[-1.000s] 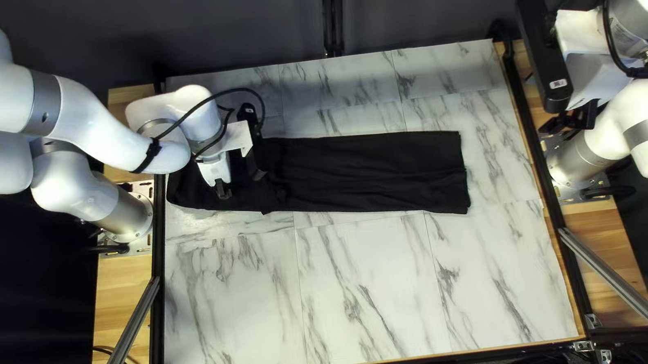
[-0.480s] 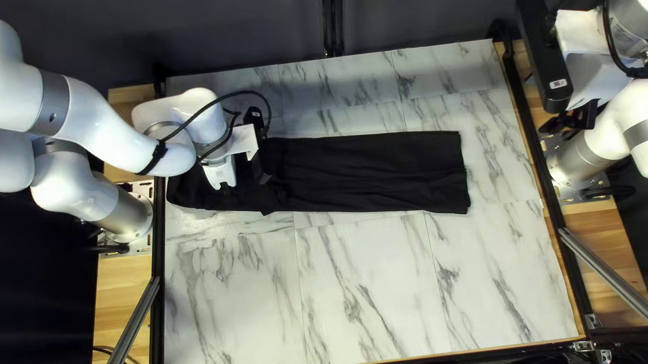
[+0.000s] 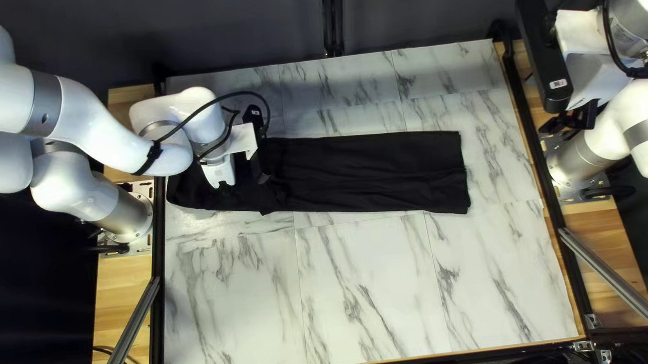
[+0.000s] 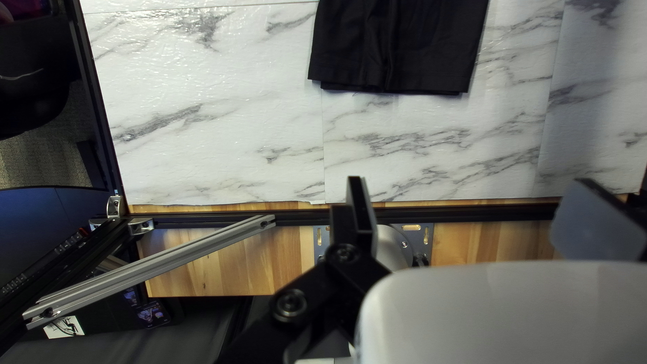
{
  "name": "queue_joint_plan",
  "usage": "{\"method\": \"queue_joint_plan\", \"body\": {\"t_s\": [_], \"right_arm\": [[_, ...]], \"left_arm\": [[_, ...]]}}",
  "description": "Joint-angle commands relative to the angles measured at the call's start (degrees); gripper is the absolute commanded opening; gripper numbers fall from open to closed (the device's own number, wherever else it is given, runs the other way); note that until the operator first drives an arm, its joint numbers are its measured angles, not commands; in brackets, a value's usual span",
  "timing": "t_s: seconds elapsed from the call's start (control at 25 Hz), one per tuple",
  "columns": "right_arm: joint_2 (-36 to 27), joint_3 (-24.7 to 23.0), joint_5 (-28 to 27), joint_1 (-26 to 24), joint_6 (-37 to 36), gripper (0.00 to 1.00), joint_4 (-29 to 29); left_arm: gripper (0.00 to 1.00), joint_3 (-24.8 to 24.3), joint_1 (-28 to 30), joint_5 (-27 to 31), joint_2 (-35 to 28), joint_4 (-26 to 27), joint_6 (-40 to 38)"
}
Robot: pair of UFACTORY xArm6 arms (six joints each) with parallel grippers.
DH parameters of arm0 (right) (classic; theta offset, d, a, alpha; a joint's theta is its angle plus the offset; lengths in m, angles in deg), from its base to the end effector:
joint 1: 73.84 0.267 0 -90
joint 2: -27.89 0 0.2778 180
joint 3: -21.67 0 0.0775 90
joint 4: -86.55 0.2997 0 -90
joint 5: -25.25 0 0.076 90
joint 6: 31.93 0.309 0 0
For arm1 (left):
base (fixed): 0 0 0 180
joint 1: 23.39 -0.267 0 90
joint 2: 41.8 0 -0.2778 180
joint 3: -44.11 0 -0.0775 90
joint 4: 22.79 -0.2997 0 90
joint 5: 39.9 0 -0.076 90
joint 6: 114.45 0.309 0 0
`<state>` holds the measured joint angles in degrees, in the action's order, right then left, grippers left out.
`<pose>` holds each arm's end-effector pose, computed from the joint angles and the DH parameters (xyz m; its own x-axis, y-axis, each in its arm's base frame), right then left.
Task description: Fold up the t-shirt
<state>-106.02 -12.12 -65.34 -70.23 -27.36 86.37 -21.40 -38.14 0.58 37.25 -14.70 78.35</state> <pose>0.2145 0.0126 0.3039 0.9861 -0.0177 0.1653 -0.0162 -0.9998 -0.0101 0.2313 0.0401 0.0269 0.9874 0.1411 -0.0719 0.1479 -0.9839 0.1000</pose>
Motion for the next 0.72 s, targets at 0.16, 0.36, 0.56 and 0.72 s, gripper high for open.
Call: {"method": "queue_joint_plan", "body": {"t_s": [0.16, 0.36, 0.56, 0.72], "right_arm": [[0.0, 0.0, 0.0, 0.0, 0.0, 1.0, 0.0], [0.0, 0.0, 0.0, 0.0, 0.0, 1.0, 0.0], [0.0, 0.0, 0.0, 0.0, 0.0, 1.0, 0.0], [0.0, 0.0, 0.0, 0.0, 0.0, 1.0, 0.0]], "left_arm": [[1.0, -0.25, 0.42, -0.76, 0.04, 0.03, -0.34], [0.87, -0.26, 0.63, -0.68, -0.09, 0.12, -0.52], [0.5, 0.08, 1.2, -0.25, -0.46, -0.46, -1.55], [0.06, 0.24, 0.47, -0.44, -0.12, -0.82, -1.18]]}}
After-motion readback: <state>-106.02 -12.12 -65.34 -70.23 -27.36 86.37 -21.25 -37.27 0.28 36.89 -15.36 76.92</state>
